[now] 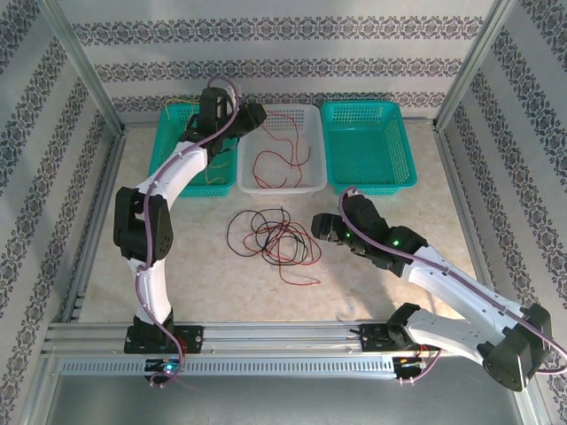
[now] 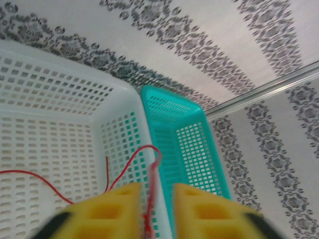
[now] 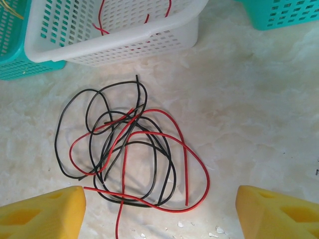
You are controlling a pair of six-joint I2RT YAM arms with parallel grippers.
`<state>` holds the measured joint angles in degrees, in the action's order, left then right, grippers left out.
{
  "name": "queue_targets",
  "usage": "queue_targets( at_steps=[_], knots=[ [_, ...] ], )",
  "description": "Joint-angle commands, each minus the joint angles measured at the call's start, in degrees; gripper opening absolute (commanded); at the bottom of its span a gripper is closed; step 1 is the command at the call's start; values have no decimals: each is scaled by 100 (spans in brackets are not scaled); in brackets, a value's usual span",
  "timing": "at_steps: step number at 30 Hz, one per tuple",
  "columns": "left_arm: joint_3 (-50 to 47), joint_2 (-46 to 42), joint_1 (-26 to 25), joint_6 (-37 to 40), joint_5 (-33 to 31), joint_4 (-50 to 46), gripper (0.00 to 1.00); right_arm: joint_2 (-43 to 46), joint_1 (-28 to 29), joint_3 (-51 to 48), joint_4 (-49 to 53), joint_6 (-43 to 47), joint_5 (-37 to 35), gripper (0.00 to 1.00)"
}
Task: Untangle the cables
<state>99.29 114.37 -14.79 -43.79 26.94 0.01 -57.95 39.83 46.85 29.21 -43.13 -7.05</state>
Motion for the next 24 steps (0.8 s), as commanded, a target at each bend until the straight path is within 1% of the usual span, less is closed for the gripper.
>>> queue_targets(
  at_steps=[1, 2, 4, 6, 8, 11, 14, 17, 18, 21, 22, 24],
  knots=[
    [-151, -54, -132, 264, -21, -103, 77, -105, -63, 175, 196, 147, -83, 79],
    [-210, -125, -160, 382, -127, -214, 89, -127, -64, 188, 214, 163, -91, 79],
    [-230, -303, -224, 734, -476, -627, 93, -179, -61, 206, 225, 191, -86, 79],
    [-208, -512, -304, 1137, -870, -1102, 95, -250, -63, 243, 251, 217, -81, 79],
    [-254, -799, -381, 1493, -1248, -1513, 100, -387, -64, 295, 269, 250, -31, 79],
    [-608, -1409, -445, 1795, -1475, -1724, 100, -667, -48, 366, 277, 279, 78, 79],
    [-1272, -2260, -476, 1924, -1581, -1649, 100, -981, -15, 429, 279, 273, 177, 79],
    [-2033, -3179, -480, 1934, -1551, -1601, 100, -1324, 39, 496, 272, 245, 302, 76],
    [-2271, -3481, -477, 1965, -1454, -1630, 100, -1451, 72, 524, 253, 244, 326, 75],
    [-2912, -4220, -481, 2025, -1082, -1860, 90, -1827, 184, 619, 202, 250, 344, 71],
    [-3103, -4404, -481, 1978, -983, -1941, 86, -1939, 212, 646, 175, 253, 352, 70],
    [-3583, -4771, -473, 1770, -683, -2056, 74, -2207, 252, 714, 110, 236, 419, 66]
  ],
)
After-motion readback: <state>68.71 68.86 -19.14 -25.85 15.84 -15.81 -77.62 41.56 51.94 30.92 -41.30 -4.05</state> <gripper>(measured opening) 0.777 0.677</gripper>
